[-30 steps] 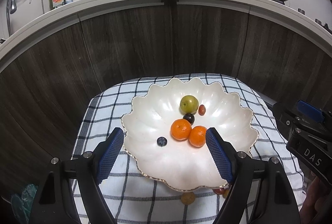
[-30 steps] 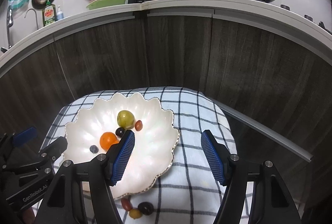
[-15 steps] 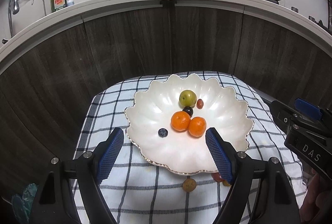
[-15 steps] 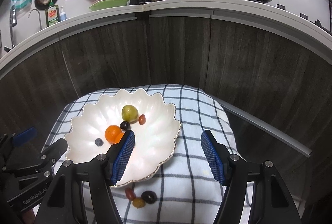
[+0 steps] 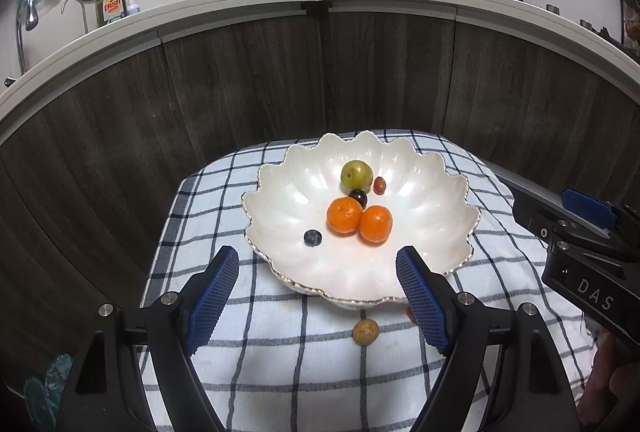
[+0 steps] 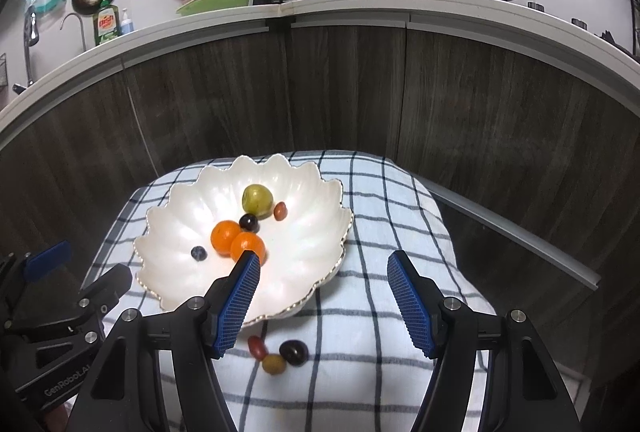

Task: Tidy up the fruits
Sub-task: 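Withdraw both open tools from the bowl toward the remaining loose fruits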

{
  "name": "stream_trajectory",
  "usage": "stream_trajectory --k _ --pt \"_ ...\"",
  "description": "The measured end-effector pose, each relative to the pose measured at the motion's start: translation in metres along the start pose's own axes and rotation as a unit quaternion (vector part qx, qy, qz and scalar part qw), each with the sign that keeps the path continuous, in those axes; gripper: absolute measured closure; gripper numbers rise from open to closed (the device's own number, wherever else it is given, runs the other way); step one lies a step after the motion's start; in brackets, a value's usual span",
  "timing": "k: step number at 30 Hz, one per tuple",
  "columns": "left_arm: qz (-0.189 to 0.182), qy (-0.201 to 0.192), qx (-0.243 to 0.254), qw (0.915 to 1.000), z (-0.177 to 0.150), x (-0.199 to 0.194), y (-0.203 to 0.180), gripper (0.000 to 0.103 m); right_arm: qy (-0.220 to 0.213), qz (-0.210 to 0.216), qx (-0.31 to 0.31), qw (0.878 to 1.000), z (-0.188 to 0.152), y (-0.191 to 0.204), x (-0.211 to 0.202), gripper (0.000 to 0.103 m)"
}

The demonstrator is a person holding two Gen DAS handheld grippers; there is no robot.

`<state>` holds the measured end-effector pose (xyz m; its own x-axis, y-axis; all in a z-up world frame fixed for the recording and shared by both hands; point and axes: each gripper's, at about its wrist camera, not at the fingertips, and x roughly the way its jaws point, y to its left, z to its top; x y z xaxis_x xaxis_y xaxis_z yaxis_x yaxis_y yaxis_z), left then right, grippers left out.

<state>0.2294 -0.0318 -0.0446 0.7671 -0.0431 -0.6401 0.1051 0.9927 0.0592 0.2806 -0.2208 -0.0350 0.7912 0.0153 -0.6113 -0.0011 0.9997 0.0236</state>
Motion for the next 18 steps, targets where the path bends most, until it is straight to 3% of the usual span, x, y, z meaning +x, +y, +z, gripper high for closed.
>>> stream_trajectory --k 18 --pt "-0.023 0.013 0.016 0.9995 -0.035 0.007 0.0 0.023 0.026 0.006 -0.009 1.0 -0.031 0.007 0.002 0.036"
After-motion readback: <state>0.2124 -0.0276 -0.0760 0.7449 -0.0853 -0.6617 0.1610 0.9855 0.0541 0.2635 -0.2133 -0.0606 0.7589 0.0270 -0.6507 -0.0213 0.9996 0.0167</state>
